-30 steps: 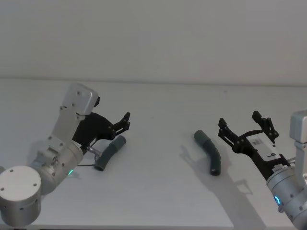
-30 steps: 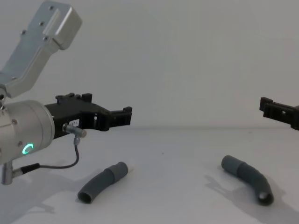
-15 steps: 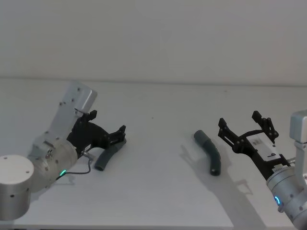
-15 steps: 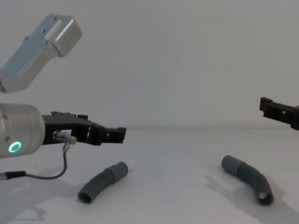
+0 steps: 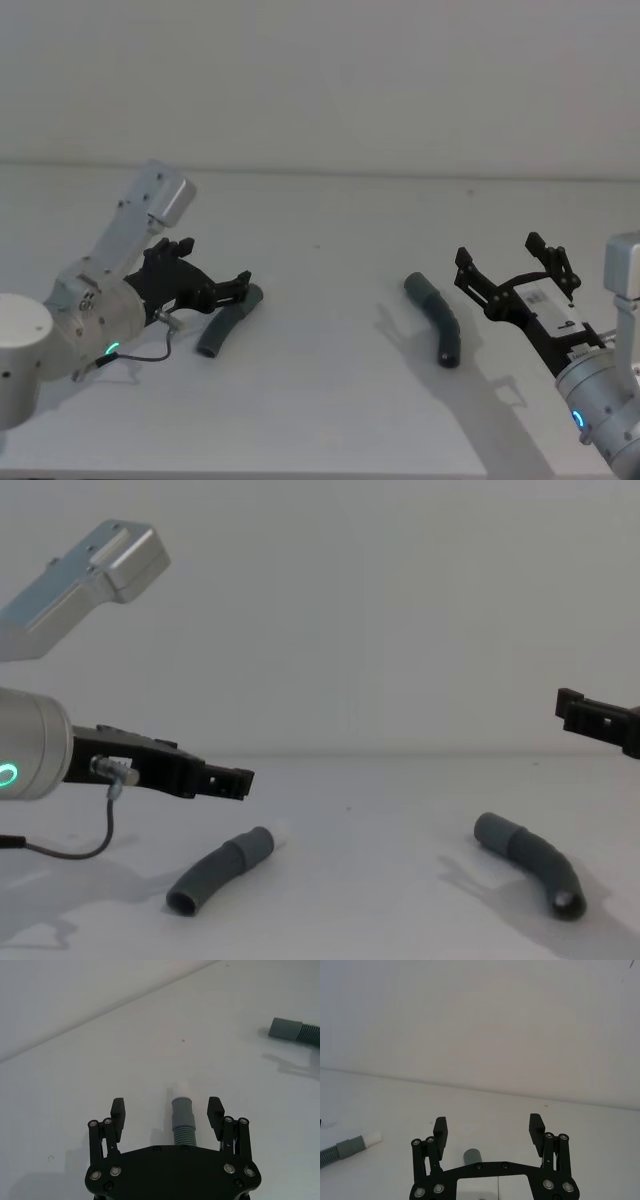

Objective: Use both hands to pick up one end of the pipe from the table, align the ends, and insert them.

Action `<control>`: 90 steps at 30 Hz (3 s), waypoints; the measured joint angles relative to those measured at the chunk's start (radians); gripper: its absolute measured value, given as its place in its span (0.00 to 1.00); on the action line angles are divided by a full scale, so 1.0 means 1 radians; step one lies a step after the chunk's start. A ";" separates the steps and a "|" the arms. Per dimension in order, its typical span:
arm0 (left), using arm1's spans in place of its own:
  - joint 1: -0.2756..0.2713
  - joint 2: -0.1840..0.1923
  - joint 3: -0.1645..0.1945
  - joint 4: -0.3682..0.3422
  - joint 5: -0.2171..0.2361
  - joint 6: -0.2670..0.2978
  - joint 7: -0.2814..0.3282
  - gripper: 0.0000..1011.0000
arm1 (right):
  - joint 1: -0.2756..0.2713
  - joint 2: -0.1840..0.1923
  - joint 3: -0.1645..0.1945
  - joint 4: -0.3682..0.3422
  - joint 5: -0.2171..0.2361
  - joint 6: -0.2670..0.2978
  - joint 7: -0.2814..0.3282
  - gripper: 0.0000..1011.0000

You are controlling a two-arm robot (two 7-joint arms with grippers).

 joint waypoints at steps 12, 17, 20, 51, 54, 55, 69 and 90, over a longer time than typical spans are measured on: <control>-0.043 0.004 0.004 0.044 -0.019 0.069 -0.064 0.99 | 0.000 0.000 0.000 0.000 0.000 0.000 0.000 0.99; -0.056 -0.004 0.008 0.071 -0.021 0.085 -0.079 0.99 | 0.000 0.000 0.000 0.000 0.000 0.000 0.000 0.99; -0.063 -0.008 0.010 0.086 -0.021 0.092 -0.085 0.99 | 0.000 0.000 0.000 0.000 0.000 0.000 0.000 0.99; -0.138 -0.068 0.048 0.227 0.011 0.106 -0.132 0.99 | 0.000 0.000 0.000 0.000 0.000 0.000 0.000 0.99; -0.145 -0.073 0.051 0.240 0.015 0.106 -0.134 0.99 | 0.000 0.000 0.000 0.000 0.000 0.000 0.000 0.99; -0.149 -0.077 0.053 0.245 0.018 0.106 -0.135 0.99 | 0.000 0.000 0.000 0.000 0.000 0.000 0.000 0.99; -0.167 -0.099 0.061 0.284 0.033 0.115 -0.141 0.99 | 0.000 0.000 0.000 0.000 0.000 0.000 0.000 0.99; -0.168 -0.115 0.061 0.298 0.053 0.129 -0.141 0.76 | 0.000 0.000 0.000 0.000 0.000 0.000 0.000 0.99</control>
